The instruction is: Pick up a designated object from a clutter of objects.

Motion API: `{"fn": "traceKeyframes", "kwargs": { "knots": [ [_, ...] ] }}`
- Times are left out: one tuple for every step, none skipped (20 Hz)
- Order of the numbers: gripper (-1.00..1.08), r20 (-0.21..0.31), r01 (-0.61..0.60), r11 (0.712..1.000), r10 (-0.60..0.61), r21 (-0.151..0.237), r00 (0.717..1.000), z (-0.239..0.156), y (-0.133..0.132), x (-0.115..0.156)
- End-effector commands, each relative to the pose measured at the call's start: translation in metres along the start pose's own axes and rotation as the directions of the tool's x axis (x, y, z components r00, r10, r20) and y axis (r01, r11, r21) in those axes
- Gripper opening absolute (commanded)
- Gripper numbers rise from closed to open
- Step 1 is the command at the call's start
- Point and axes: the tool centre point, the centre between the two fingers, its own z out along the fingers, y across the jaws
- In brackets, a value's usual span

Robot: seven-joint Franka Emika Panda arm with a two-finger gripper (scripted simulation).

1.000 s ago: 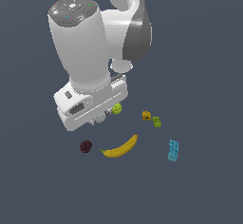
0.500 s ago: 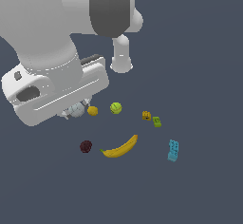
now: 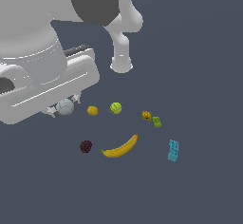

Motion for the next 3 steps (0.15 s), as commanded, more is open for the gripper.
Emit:
{"fn": "traceKeyframes", "kwargs": {
  "knots": [
    [-1.0,0.0,0.001,1.0,-0.001,0.0,1.0,-0.0024,0.0018,0.0],
    [-1.0,0.0,0.001,1.0,-0.001,0.0,1.0,-0.0026,0.0021,0.0],
    [-1.0,0.0,0.001,1.0,-0.001,0.0,1.0,-0.0027,0.0022,0.0]
  ]
}}
